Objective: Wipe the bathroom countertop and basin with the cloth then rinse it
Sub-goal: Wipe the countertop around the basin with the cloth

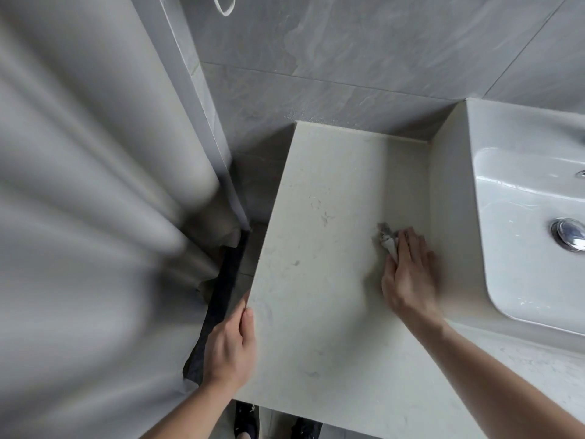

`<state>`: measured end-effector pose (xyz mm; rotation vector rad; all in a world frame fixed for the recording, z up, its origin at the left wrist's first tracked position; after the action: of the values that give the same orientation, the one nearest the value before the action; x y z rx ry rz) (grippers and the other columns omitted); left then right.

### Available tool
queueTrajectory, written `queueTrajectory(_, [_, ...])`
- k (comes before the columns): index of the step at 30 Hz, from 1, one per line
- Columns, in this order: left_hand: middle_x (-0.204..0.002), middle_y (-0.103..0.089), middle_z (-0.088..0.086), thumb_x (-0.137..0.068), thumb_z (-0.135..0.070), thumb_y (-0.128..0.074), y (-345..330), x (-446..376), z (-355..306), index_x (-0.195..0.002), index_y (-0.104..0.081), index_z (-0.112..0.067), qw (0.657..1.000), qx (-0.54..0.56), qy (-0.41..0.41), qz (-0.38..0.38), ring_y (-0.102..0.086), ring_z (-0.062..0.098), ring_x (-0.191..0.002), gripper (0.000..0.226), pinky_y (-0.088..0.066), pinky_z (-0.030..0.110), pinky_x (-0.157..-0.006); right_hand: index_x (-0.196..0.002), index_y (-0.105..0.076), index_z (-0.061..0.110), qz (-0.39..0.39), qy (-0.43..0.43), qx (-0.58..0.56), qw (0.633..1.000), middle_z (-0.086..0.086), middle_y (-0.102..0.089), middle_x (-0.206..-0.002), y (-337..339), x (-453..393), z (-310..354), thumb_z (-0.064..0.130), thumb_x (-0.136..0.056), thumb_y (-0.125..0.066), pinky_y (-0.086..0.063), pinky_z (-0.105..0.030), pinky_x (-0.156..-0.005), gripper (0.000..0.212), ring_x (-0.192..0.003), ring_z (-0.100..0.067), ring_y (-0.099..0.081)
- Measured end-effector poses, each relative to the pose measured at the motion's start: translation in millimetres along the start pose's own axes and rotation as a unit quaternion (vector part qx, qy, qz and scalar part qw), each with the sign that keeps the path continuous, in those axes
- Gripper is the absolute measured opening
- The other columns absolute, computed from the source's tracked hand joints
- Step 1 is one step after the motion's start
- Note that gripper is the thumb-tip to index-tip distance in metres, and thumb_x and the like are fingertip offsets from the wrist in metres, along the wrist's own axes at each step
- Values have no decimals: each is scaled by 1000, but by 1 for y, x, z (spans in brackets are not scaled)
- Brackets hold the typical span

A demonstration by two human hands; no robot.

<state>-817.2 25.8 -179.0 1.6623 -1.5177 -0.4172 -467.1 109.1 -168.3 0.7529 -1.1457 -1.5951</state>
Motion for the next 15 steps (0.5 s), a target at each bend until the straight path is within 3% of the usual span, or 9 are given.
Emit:
queueTrajectory(3, [-137,-63,-11,-98,-52,-23,-3,-1,2,-145,-52,-31,1000,-9,2,4,-61,22,-124,60,-50,36,-100,-154,-39,8,-21,-23,34,999,-8,-34,-164,-8,12,6,40,-95,-30,-21,-55,-122,68,-152,-32,-28])
queueTrajectory(5, [-138,-63,-10,-98,-54,-22,-3,-2,5,-146,-52,-31,1000,-14,5,2,-60,23,-125,61,-49,36,-101,-155,-39,9,-21,-23,18,999,-8,-34,-164,-17,15,33,41,-93,-35,-17,-58,-122,70,-152,-33,-27])
queueTrajectory(11, [-140,-62,-3,-98,-55,-24,-4,-2,4,-144,-54,-26,1000,-10,-4,-10,-59,25,-127,62,-49,36,-102,-162,-22,14,83,175,0,981,-3,-12,-172,-56,67,154,35,-87,-32,-4,-54,-127,79,-159,-28,-3])
queueTrajectory(15, [-139,-63,-1,-99,-52,-27,-6,-6,8,-143,-53,-29,1000,-17,9,8,-58,29,-126,56,-49,37,-99,-162,-23,13,109,249,-12,962,-2,-12,-171,-61,81,158,24,-90,-43,-3,-50,-128,75,-159,-26,-1])
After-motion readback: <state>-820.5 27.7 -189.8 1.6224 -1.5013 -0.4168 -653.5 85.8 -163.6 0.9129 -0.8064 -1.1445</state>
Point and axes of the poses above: each hand's wrist, its own x-axis away from the middle knuckle, its own y-axis out of the back of the hand, z = x × y, the point moved 5 cm from there along -x, towards the middle knuckle
